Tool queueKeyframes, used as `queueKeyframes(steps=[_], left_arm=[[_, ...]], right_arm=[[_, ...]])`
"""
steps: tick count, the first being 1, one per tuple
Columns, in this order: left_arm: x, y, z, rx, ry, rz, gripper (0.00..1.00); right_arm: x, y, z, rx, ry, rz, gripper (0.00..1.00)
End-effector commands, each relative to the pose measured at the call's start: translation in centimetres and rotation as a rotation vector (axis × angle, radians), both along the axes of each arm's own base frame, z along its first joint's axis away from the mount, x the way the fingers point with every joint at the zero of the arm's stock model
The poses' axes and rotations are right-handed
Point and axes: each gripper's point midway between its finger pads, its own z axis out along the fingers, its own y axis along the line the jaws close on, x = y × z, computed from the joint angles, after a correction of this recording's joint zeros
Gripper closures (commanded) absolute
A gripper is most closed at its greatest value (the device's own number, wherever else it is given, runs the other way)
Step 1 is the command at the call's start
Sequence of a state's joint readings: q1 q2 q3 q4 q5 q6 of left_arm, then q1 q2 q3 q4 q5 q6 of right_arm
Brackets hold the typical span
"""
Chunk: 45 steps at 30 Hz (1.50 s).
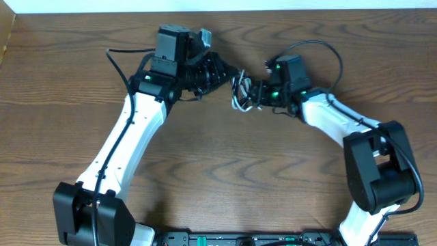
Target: Untangle cables
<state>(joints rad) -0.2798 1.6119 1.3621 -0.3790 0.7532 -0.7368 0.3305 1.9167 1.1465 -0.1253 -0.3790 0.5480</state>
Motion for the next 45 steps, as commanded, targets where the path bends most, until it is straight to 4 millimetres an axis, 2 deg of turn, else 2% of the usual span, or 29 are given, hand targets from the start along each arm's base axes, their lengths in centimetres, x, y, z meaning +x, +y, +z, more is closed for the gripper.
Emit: queueKeyframes(steps=[1,2,9,13,19,23,28,34,41,45], left_arm=[[0.5,0.8,2.5,-0.048,-0.087,-0.026,0.92],[0.8,1.3,2.9,-0.039,-0.128,-0.028,0.92],[1.3,3.1,4.5,0.020,-0.291,-0.051,0.93],[1.4,4.2,5.4,0.060,-0.355,-0.033,0.93],[1.6,5.8,5.4,0.161,-0.384,0.032,0.92],[1.6,7.1,4.2,0.244,-0.352,0.081,0.93],[1.0,9.7,1.0,0.391,-0.222,0.166,0.92],[-1.0,14.5,-3.1,0.656,-0.050,0.273,0.92],[-2.5,18.7,-4.4,0.876,0.026,0.358,0.92],[-2.5,18.7,-4.4,0.878,0.025,0.358,0.92]], right_arm=[[1.3,-4.1,-0.5,-0.076,0.017,-0.119,0.67],[1.3,-5.4,-0.9,-0.087,0.042,-0.146,0.68],[0.5,-10.2,-2.5,-0.162,0.133,-0.245,0.68],[-0.2,-11.9,-3.1,-0.193,0.171,-0.254,0.68],[-1.5,-13.4,-3.9,-0.248,0.217,-0.225,0.68],[-2.5,-13.9,-4.3,-0.287,0.245,-0.208,0.68],[-3.5,-15.0,-4.8,-0.361,0.279,-0.209,0.68],[-4.4,-17.9,-5.3,-0.497,0.311,-0.266,0.68],[-4.6,-19.0,-5.4,-0.525,0.320,-0.272,0.68],[-4.6,-18.6,-5.3,-0.521,0.308,-0.234,0.67]])
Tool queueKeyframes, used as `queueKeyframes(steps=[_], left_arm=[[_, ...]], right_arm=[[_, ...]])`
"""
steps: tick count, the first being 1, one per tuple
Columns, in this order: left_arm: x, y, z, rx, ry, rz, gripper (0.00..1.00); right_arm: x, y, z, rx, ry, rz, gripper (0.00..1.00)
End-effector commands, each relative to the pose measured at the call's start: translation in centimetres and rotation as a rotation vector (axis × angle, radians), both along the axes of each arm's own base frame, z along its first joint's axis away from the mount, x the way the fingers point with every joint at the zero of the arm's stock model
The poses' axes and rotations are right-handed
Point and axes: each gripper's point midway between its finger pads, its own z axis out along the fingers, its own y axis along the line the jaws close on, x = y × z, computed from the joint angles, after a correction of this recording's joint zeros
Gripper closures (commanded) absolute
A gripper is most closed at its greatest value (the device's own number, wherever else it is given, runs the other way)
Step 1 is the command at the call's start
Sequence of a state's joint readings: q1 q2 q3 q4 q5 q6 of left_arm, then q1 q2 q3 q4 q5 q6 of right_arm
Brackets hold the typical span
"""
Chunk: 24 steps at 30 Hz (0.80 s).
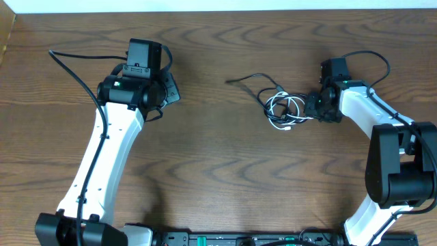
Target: Untangle cables
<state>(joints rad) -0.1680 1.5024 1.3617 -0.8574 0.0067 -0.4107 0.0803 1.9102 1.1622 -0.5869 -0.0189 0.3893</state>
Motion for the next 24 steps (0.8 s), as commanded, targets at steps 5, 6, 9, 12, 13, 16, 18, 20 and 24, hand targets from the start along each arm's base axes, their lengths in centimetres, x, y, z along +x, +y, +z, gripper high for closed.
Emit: queueKeyframes(steps=[5,6,9,12,13,16,18,20,24], left_arm=[[0.5,-2.5,1.1,-0.115,-0.044,-0.083,0.92],[0.6,-3.3,1.0,-0.156,-0.048,-0.107,0.92],[1.3,-6.3,1.2,-0.263,-0.076,-0.212,0.89],[2.1,-9.3,1.3,-0.320,-0.108,-0.324,0.84],[2.3,-10.1,1.3,-0.332,-0.119,-0.357,0.83],[3.0,-13.6,0.5,-0.360,-0.148,-0.486,0.77],[3.5,-15.3,-0.5,-0.355,-0.162,-0.554,0.74],[4.2,-16.5,-1.7,-0.342,-0.174,-0.600,0.71],[6.0,-17.9,-3.5,-0.337,-0.210,-0.636,0.70]], right_arm=[[-0.1,1.2,-0.1,0.036,-0.007,0.157,0.65],[-0.1,1.7,0.0,0.056,-0.012,0.177,0.65],[0.2,3.1,0.3,0.127,-0.035,0.242,0.67],[0.3,4.9,0.9,0.213,-0.064,0.320,0.71],[0.3,5.3,1.0,0.237,-0.072,0.339,0.72],[0.3,6.8,1.7,0.316,-0.098,0.407,0.74],[0.2,7.5,2.2,0.357,-0.114,0.443,0.77],[0.2,8.0,2.6,0.388,-0.126,0.460,0.83],[0.1,8.5,3.2,0.424,-0.139,0.470,0.98]])
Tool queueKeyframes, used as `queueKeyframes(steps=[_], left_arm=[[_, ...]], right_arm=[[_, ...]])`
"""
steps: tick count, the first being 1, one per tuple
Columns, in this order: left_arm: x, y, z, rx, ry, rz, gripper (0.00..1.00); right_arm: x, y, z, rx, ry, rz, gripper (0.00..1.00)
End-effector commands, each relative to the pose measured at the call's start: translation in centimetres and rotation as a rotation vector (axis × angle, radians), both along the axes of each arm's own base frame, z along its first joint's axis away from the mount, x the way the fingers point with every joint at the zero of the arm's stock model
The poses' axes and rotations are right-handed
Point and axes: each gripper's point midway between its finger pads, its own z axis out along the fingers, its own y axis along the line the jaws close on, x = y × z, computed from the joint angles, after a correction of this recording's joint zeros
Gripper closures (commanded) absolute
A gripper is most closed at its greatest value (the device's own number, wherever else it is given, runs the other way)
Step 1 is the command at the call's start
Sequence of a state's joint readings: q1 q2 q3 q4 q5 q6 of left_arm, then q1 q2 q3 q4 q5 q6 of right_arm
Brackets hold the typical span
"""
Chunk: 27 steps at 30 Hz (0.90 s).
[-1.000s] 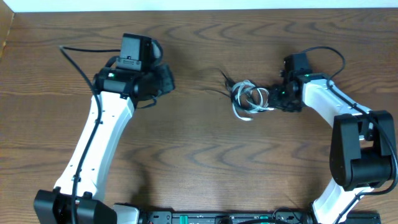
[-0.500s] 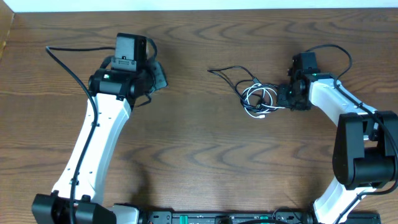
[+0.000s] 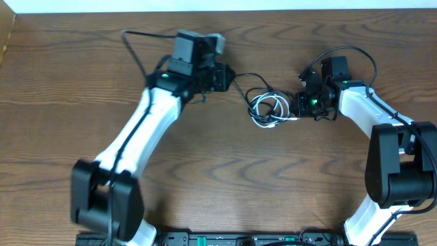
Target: Untangle cables
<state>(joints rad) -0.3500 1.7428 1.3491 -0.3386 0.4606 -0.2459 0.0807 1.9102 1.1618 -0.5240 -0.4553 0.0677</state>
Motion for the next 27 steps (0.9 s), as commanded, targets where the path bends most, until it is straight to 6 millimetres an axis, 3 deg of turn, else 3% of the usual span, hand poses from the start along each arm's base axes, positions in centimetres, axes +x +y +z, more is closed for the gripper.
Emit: queueKeyframes(steps=[1,8,17,27], left_arm=[[0.8,-0.8,-2.1,0.007,-0.017,-0.057,0.69],[1.8,-1.5,-6.5,0.025,0.026,-0.067,0.67],[0.8,-3.6,-10.9,0.076,0.032,-0.204,0.56],[1.3,-3.2,-14.8,0.232,0.023,-0.153,0.54]], right_arm=[[-0.3,1.5,1.4,0.097,-0.026,0.067,0.99],[-0.7,2.3,2.9,0.137,-0.074,0.139,0.99],[-0.7,2.2,2.9,0.133,-0.072,0.137,0.94],[-0.7,2.0,2.7,0.111,-0.068,0.132,0.89]])
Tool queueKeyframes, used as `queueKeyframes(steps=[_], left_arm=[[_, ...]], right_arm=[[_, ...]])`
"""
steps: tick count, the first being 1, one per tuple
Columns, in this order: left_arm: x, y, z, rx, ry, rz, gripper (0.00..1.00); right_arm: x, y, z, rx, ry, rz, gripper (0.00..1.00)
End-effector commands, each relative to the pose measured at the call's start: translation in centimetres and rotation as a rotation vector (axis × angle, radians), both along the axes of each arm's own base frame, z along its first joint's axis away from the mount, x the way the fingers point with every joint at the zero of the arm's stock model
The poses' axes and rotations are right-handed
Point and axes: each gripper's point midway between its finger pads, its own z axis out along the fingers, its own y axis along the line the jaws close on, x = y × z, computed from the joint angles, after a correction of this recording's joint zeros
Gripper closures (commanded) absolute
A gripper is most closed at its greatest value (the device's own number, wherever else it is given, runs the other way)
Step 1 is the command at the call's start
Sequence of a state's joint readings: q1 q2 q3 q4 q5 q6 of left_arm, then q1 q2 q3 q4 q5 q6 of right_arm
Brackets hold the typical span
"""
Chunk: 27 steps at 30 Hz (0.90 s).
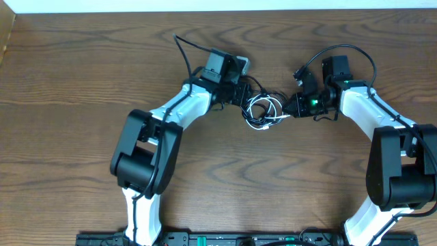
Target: Untangle cables
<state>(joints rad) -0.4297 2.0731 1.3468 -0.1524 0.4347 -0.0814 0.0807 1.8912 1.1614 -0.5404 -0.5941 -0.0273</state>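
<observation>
A tangle of black and white cables (263,109) lies on the table between the two arms, white loops in the middle and black strands around them. From the right, my right gripper (292,107) meets the bundle's right edge; the cable runs into its fingers, so it looks shut on it. My left gripper (244,94) comes in from the left and sits at the bundle's upper left edge, over a black strand. Its fingers are dark against the cable, so whether they grip anything does not show.
The brown wooden table (82,82) carries only the cables. Each arm's own black wiring loops above its wrist. The arm bases stand at the front edge, left and right.
My left gripper has moved right and down, from the free black end to the bundle's upper left edge. The bundle and my right gripper shifted slightly left.
Both grippers first met at the bundle near the table's middle back. Then my left arm was off to the left and empty, while my right gripper had the bundle further right with a black end trailing left. My left gripper then stood at that end, and is now against the bundle.
</observation>
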Motion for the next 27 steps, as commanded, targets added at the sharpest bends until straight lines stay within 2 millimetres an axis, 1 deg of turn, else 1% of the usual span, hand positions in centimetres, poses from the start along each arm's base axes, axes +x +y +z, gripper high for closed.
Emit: queueKeyframes(steps=[1,4,11,13,14,18,20,21,24,25,27], left_arm=[[0.6,1.3,-1.9,0.124,-0.035,0.044,0.54],[1.2,2.6,-2.4,0.240,-0.079,0.104,0.54],[0.2,1.9,-3.1,0.258,-0.061,0.079,0.55],[-0.1,1.7,-3.7,0.271,-0.053,0.073,0.56],[-0.1,1.8,-4.2,0.286,-0.051,0.077,0.59],[-0.4,2.3,-5.6,0.328,-0.038,0.085,0.62],[-0.5,2.4,-5.7,0.333,-0.030,0.083,0.67],[-0.7,2.2,-5.7,0.331,-0.026,0.078,0.72],[-0.8,2.0,-5.6,0.318,-0.024,0.070,0.91],[-0.8,2.0,-5.2,0.316,-0.028,0.070,0.92],[-0.6,2.0,-4.0,0.306,-0.044,0.076,0.92]], right_arm=[[0.0,-0.1,0.9,-0.004,-0.025,0.010,0.89],[-0.1,-0.2,0.8,-0.010,-0.021,0.008,0.88],[0.0,-0.3,0.7,-0.014,-0.022,0.006,0.87],[0.0,-0.4,0.7,-0.020,-0.023,0.004,0.87],[0.0,-0.4,0.7,-0.021,-0.023,0.004,0.87],[-0.1,-0.4,0.7,-0.021,-0.019,0.004,0.86],[-0.1,-0.4,0.7,-0.021,-0.019,0.004,0.86],[-0.1,-0.4,0.7,-0.021,-0.019,0.004,0.85],[0.0,-0.4,0.7,-0.020,-0.024,0.004,0.84],[0.1,-0.4,0.7,-0.020,-0.029,0.004,0.83],[0.3,-0.2,0.9,-0.008,-0.038,0.001,0.82]])
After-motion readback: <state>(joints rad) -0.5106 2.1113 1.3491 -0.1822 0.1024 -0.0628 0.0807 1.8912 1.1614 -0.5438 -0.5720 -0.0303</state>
